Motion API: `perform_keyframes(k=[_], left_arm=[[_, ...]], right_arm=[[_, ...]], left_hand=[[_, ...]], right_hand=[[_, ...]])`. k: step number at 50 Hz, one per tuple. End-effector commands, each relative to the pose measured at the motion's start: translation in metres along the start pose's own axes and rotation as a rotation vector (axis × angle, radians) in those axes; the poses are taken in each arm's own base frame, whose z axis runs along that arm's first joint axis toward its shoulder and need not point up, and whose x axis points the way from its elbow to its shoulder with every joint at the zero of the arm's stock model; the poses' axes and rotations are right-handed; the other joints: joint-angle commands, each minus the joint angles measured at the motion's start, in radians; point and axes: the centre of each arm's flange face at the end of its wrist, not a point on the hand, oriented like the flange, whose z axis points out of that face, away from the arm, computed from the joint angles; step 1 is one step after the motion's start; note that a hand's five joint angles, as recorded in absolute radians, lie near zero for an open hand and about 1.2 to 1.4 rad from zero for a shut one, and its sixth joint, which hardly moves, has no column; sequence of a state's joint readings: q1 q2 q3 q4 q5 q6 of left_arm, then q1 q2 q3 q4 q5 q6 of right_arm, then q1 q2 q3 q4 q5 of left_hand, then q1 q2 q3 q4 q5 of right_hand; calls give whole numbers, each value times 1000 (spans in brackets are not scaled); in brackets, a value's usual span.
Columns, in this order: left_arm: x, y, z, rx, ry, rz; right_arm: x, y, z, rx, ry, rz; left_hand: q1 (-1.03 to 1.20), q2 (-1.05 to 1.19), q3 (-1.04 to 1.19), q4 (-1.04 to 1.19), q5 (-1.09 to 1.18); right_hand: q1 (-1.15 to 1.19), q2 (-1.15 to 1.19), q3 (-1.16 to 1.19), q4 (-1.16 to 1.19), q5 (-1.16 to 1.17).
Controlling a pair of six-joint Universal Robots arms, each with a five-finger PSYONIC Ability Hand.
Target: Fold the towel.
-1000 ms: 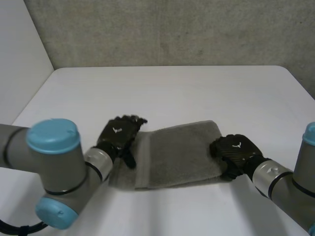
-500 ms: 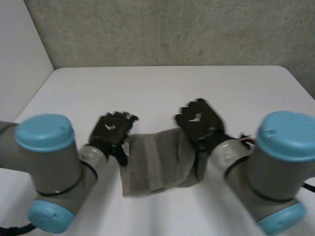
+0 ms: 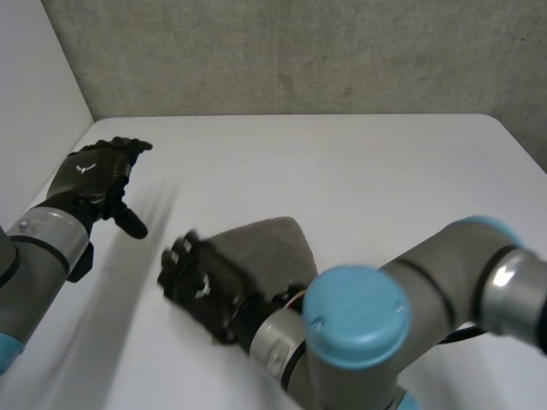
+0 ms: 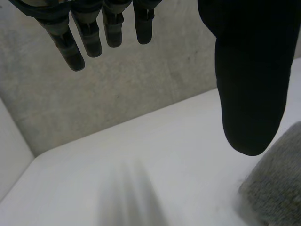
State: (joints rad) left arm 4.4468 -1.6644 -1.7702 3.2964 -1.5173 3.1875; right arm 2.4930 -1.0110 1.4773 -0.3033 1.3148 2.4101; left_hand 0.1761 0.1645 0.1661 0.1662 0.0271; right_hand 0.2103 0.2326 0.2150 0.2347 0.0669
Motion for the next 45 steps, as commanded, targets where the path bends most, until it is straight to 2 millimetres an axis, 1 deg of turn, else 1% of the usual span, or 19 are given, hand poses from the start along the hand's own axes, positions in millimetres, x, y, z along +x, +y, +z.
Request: perform_keyframes(k=[1,3,4,6,9,11,12,14,15,17,26,28,31,36,40,42,43,44,45], left_arm=[[32,-14,4,35,109,-63],[50,-14,3,4,161,-89],[50,-14,3,4,161,-89],[62,-6,2,-71,190,-123],[69,0,2,-117,204,-150],[85,15,0,-217,237,-204],[85,15,0,-217,237,-204],[96,35,-2,-311,244,-230],[96,35,-2,-311,244,-230],[97,50,0,-355,211,-223],[84,83,3,-430,53,-175],[84,96,3,-447,47,-170],[84,103,5,-443,46,-168],[84,101,6,-424,48,-173],[85,95,8,-405,54,-175],[86,89,8,-389,59,-173],[86,78,9,-357,66,-163],[86,63,10,-310,77,-150],[86,62,10,-310,77,-150]], right_arm=[[79,1,-23,-31,201,395],[87,6,-28,-55,209,474],[87,6,-28,-56,209,475],[102,22,-35,-120,230,616],[113,35,-42,-166,236,723],[119,38,-43,-174,234,762],[119,38,-43,-175,234,762],[122,53,-43,-216,217,828],[122,53,-43,-216,217,828],[118,68,-37,-262,191,867],[104,95,-23,-327,156,888],[97,104,-15,-343,141,864],[94,115,-10,-379,142,794],[94,121,-9,-429,173,673],[99,117,-11,-433,199,637],[117,98,-15,-384,240,613],[117,98,-15,-384,241,613],[129,86,-20,-350,270,601],[142,73,-24,-313,302,591]], left_hand=[[-2,10,8,8,-27],[-2,10,8,8,-27],[-2,10,8,8,-27],[-2,10,8,8,-27],[-2,10,8,8,-27],[-2,10,8,8,-27],[-2,10,8,8,-27],[-2,10,8,8,-27],[-2,10,8,8,-27],[-2,10,8,8,-27],[-2,10,8,8,-27],[-2,10,8,8,-27],[-2,10,8,8,-27],[-2,10,8,8,-27],[-2,10,8,8,-27],[-2,10,8,8,-27],[-2,10,8,8,-27],[-2,10,8,8,-27],[-2,10,8,8,-27]], right_hand=[[-36,-58,-40,-60,-67],[-36,-58,-40,-60,-67],[-36,-58,-40,-60,-67],[-36,-58,-40,-60,-67],[-36,-58,-40,-60,-67],[-36,-58,-40,-60,-67],[-36,-58,-40,-60,-67],[-36,-58,-40,-60,-67],[-36,-58,-40,-60,-67],[-36,-58,-40,-60,-67],[-36,-58,-40,-60,-67],[-36,-58,-40,-60,-67],[-36,-58,-40,-60,-67],[-36,-58,-40,-60,-67],[-36,-58,-40,-60,-67],[-36,-58,-40,-60,-67],[-36,-58,-40,-60,-67],[-36,-58,-40,-60,-67],[-36,-58,-40,-60,-67]])
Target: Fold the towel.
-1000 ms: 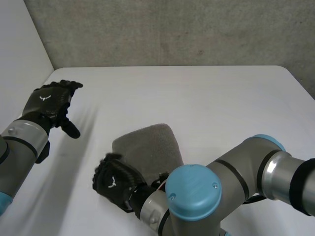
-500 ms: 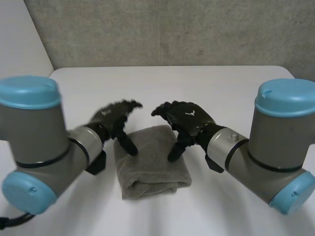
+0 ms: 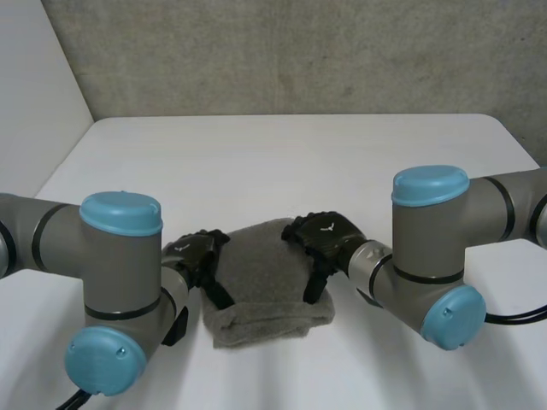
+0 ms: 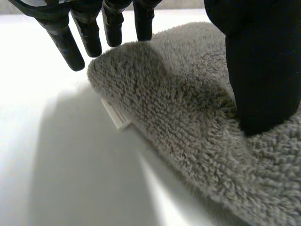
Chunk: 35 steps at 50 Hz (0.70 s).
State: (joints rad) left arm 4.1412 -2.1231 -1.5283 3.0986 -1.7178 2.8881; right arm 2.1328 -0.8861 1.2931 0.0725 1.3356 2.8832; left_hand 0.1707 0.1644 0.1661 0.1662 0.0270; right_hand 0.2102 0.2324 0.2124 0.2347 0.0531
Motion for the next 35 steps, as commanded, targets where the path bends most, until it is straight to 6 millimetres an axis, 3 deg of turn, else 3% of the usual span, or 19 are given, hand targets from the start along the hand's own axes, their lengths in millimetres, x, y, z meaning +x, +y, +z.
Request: perform_keyframes(k=[1,3,4,5,6,7,8,9,10,11,12,14,20,35], left_arm=[[10,-46,-18,142,40,52],[13,-80,-35,257,50,92],[13,-81,-35,258,50,92],[16,-103,-48,334,59,105],[16,-103,-48,335,59,106],[18,-126,-63,409,63,119],[20,-146,-79,469,67,132],[20,-146,-79,469,67,133],[18,-165,-93,514,68,134],[15,-180,-105,536,69,132],[15,-180,-105,536,69,132],[5,-205,-124,539,70,130],[-3,-213,-136,454,110,108],[-4,-200,-127,409,142,67]], right_arm=[[14,-53,-30,143,76,-28],[27,-88,-51,249,127,-6],[27,-88,-51,250,127,-6],[39,-103,-62,298,170,19],[56,-121,-77,359,227,48],[56,-121,-77,359,227,48],[71,-138,-91,416,279,68],[86,-153,-108,468,332,74],[86,-153,-108,469,332,74],[99,-165,-124,507,384,73],[110,-171,-137,523,427,73],[120,-176,-149,526,469,78],[138,-177,-167,478,526,102],[126,-170,-170,446,494,108]], left_hand=[[4,10,8,8,-27],[4,10,8,8,-27],[4,10,8,8,-27],[4,10,8,8,-27],[4,10,8,8,-27],[4,10,8,8,-27],[4,10,8,8,-27],[4,10,8,8,-27],[4,10,8,8,-27],[4,10,8,8,-27],[4,10,8,8,-27],[4,10,8,8,-27],[4,10,8,8,-27],[4,10,8,8,-27]], right_hand=[[-36,-58,-38,-60,-53],[-36,-58,-38,-60,-53],[-36,-58,-38,-60,-53],[-36,-58,-38,-60,-53],[-36,-58,-38,-60,-53],[-36,-58,-38,-60,-53],[-36,-58,-38,-60,-53],[-36,-58,-38,-60,-53],[-36,-58,-38,-60,-53],[-36,-58,-38,-60,-53],[-36,-58,-38,-60,-53],[-36,-58,-38,-60,-53],[-36,-58,-38,-60,-53],[-36,-58,-38,-60,-53]])
